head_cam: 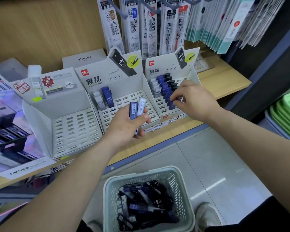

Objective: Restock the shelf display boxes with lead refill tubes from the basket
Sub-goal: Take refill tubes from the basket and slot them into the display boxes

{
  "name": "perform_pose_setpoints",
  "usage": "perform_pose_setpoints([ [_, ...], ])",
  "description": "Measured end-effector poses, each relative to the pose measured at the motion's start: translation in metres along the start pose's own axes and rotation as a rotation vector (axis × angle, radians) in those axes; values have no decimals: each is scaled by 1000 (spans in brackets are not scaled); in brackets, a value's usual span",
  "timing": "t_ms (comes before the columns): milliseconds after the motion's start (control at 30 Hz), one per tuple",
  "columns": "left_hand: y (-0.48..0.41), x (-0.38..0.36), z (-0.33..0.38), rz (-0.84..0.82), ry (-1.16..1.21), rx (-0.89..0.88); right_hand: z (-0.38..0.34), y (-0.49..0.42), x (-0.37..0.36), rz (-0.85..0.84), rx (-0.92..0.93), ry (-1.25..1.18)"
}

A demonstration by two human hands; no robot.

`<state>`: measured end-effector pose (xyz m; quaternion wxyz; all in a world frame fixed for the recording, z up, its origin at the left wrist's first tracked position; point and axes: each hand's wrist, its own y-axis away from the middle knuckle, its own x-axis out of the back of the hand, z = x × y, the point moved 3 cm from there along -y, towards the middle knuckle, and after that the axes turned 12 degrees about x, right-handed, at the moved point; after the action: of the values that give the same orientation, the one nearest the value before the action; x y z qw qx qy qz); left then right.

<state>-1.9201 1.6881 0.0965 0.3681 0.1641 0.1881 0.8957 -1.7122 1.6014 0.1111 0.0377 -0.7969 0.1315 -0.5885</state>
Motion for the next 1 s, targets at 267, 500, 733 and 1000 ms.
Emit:
perform_pose_setpoints([
  [267, 3, 3, 2, -8, -23, -45, -69, -13, -10, 8, -36, -659],
  [500, 3, 16, 1, 31, 28, -69, -60, -18, -12, 38, -146, -861],
  [733, -1, 34, -1, 160, 50, -75, -54, -15, -11, 38, -140, -984],
  [1000, -2, 35, -2, 247, 55, -81, -56, -10, -16, -75, -163, -1042],
])
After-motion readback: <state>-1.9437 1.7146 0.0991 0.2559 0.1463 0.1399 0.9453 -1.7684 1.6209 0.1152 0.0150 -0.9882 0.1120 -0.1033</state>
